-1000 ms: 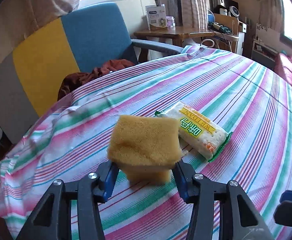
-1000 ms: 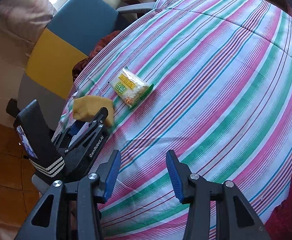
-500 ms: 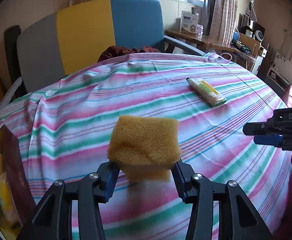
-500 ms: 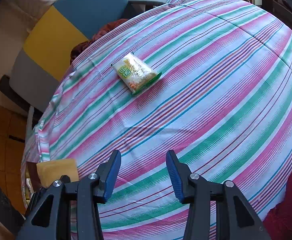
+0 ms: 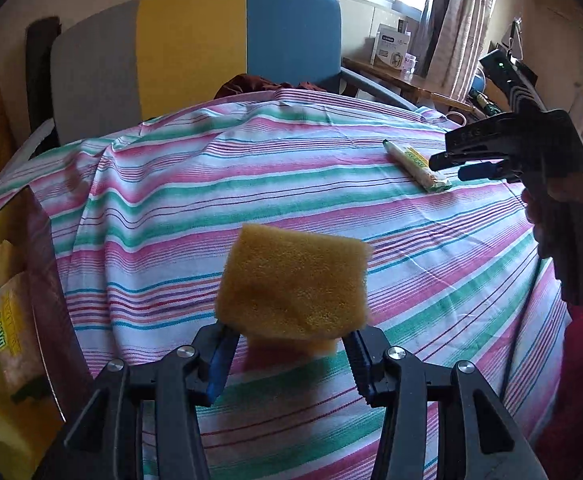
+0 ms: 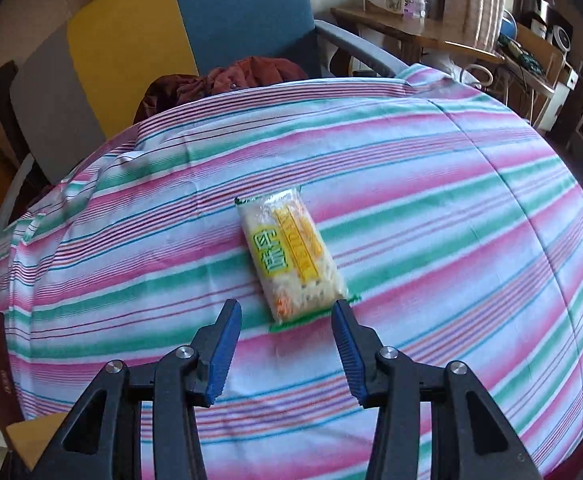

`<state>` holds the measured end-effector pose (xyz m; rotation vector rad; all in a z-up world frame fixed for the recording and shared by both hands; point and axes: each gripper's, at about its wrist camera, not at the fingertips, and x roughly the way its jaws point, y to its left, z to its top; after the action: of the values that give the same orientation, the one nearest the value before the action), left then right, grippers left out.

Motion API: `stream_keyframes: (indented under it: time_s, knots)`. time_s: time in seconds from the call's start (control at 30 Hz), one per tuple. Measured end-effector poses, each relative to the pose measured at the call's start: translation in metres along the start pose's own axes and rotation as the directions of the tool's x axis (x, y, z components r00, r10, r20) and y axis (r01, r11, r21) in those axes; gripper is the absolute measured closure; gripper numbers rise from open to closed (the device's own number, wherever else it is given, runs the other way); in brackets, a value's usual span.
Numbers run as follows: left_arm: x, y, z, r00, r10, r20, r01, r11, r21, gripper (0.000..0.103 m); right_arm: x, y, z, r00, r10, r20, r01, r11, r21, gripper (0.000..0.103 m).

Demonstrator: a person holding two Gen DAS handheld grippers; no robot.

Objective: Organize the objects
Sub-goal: 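Grasp the small WEIDAN cracker pack with the right gripper while the left holds the cake, then carry the sponge cake over the gold tray with the left gripper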

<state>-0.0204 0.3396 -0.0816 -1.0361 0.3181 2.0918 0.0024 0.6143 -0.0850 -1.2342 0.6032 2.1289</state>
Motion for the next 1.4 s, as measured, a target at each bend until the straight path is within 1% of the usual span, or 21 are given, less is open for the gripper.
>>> stream_keyframes:
  time_s: [0.1, 0.17, 0.2, 0.23, 0.33, 0.37, 0.4, 0.43, 0.5, 0.6, 0.7, 0.8, 0.87, 1.0, 1.03, 1.1, 1.17, 1.2, 1.4]
  knots:
    - [0.001, -0.003, -0.003, 1.0, 0.001, 0.0, -0.001, 1.0, 0.019, 0.052, 0.013, -0.005, 0.013, 0.999, -0.046, 0.005, 0.046, 0.999, -0.016, 0.056]
    - [0.002, -0.002, -0.005, 1.0, -0.002, -0.008, 0.002, 1.0, 0.02, 0.052, 0.029, -0.004, 0.021, 0.999, -0.024, -0.024, 0.023, 1.0, -0.017, 0.055]
    - [0.003, -0.002, -0.006, 1.0, -0.006, -0.014, 0.006, 1.0, 0.015, 0.052, 0.035, -0.003, 0.024, 0.999, -0.025, -0.031, 0.025, 0.999, -0.028, 0.051]
    - [0.004, -0.001, -0.007, 1.0, -0.007, -0.016, 0.007, 1.0, 0.012, 0.052, 0.042, 0.001, 0.026, 0.999, -0.025, -0.039, 0.023, 0.999, -0.046, 0.049]
    - [0.009, -0.001, -0.009, 1.0, -0.005, -0.031, 0.006, 1.0, 0.012, 0.052, 0.056, 0.003, 0.028, 0.996, -0.046, -0.072, 0.041, 0.996, -0.076, 0.048]
    - [0.01, -0.001, -0.01, 0.999, -0.003, -0.037, 0.004, 1.0, 0.01, 0.052, 0.056, 0.004, 0.027, 0.997, -0.044, -0.058, 0.039, 0.996, -0.084, 0.049]
    - [0.011, -0.001, -0.012, 0.999, -0.005, -0.041, 0.005, 1.0, 0.008, 0.052, 0.056, 0.004, 0.025, 0.997, -0.04, -0.061, 0.034, 0.995, -0.094, 0.051]
    - [0.012, -0.001, -0.012, 0.999, -0.002, -0.043, 0.002, 1.0, 0.009, 0.052, 0.054, 0.003, 0.023, 0.997, -0.031, -0.067, 0.024, 0.995, -0.1, 0.055]
    - [0.011, -0.001, -0.013, 0.999, 0.0, -0.037, 0.0, 1.0, 0.011, 0.052, 0.05, 0.005, 0.017, 0.996, -0.018, -0.089, 0.007, 0.993, -0.119, 0.055]
    - [0.009, -0.002, -0.013, 1.0, 0.001, -0.031, -0.001, 1.0, 0.011, 0.053, 0.042, 0.01, -0.001, 0.992, -0.009, -0.123, -0.012, 0.987, -0.162, 0.055]
    - [0.003, 0.0, -0.013, 1.0, 0.008, -0.023, -0.008, 1.0, -0.001, 0.054, 0.03, 0.019, -0.027, 0.981, 0.024, -0.191, -0.062, 0.978, -0.197, 0.055]
    - [-0.007, 0.004, -0.014, 1.0, 0.014, -0.006, -0.014, 1.0, -0.009, 0.055, 0.017, 0.03, -0.052, 0.974, 0.03, -0.226, -0.084, 0.968, -0.235, 0.055]
    - [-0.016, 0.004, -0.015, 1.0, 0.012, 0.01, -0.012, 1.0, -0.009, 0.055, 0.008, 0.037, -0.07, 0.976, 0.03, -0.215, -0.086, 0.962, -0.257, 0.055]
    - [-0.035, 0.005, -0.016, 0.999, 0.004, 0.044, -0.003, 1.0, -0.01, 0.055, -0.004, 0.052, -0.096, 0.985, -0.001, -0.172, -0.052, 0.951, -0.304, 0.055]
    - [-0.04, 0.005, -0.015, 0.999, 0.001, 0.054, -0.001, 1.0, -0.01, 0.055, -0.006, 0.054, -0.1, 0.987, -0.013, -0.16, -0.039, 0.947, -0.319, 0.055]
    - [-0.051, 0.005, -0.015, 0.997, -0.002, 0.072, 0.003, 1.0, -0.011, 0.055, -0.006, 0.058, -0.107, 0.993, -0.044, -0.11, -0.001, 0.928, -0.373, 0.055]
    - [-0.062, 0.007, -0.014, 0.996, -0.001, 0.089, 0.003, 1.0, -0.013, 0.055, -0.008, 0.062, -0.111, 0.996, -0.06, -0.069, 0.025, 0.905, -0.424, 0.055]
    - [-0.067, 0.007, -0.014, 0.995, 0.002, 0.097, -0.001, 1.0, -0.013, 0.055, -0.008, 0.062, -0.111, 0.996, -0.06, -0.06, 0.028, 0.903, -0.429, 0.055]
    - [-0.096, 0.023, -0.018, 0.991, 0.043, 0.126, -0.038, 0.998, -0.047, 0.055, -0.006, 0.063, -0.11, 0.998, -0.04, -0.052, 0.015, 0.909, -0.417, 0.055]
